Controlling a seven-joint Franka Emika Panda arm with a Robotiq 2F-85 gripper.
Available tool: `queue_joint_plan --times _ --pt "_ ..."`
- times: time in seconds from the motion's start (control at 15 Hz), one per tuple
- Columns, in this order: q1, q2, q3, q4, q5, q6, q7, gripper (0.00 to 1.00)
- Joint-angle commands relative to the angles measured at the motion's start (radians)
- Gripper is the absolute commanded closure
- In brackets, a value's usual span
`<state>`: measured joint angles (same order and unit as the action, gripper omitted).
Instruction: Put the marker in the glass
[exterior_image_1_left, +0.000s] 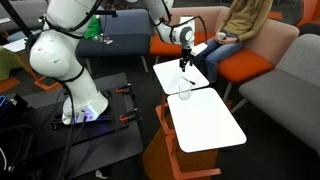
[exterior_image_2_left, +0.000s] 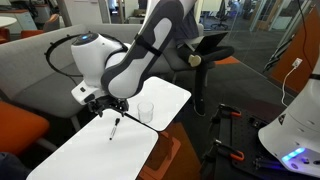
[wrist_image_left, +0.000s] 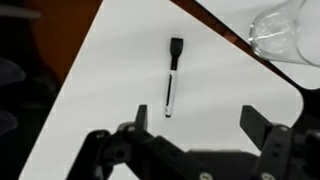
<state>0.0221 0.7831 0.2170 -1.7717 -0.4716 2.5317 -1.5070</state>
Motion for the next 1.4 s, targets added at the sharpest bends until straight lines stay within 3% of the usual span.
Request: queue_joint_plan --times 0.0,0.33,0.93,1.27,1.33 --pt "-0.078 0.112 0.087 0.104 0.082 0.006 -0.256 0.0" --pt "-0.089 0.215 0.11 0.195 0.208 -0.037 -0.385 0.0" --pt "-0.068 0.255 0.057 0.219 0.259 -0.042 -0.326 0.05" --pt "-0.06 0.292 0.033 0.274 0.27 -0.106 -0.315 0.22" --pt "-0.06 0.3 0.033 0.289 0.272 -0.124 -0.317 0.42"
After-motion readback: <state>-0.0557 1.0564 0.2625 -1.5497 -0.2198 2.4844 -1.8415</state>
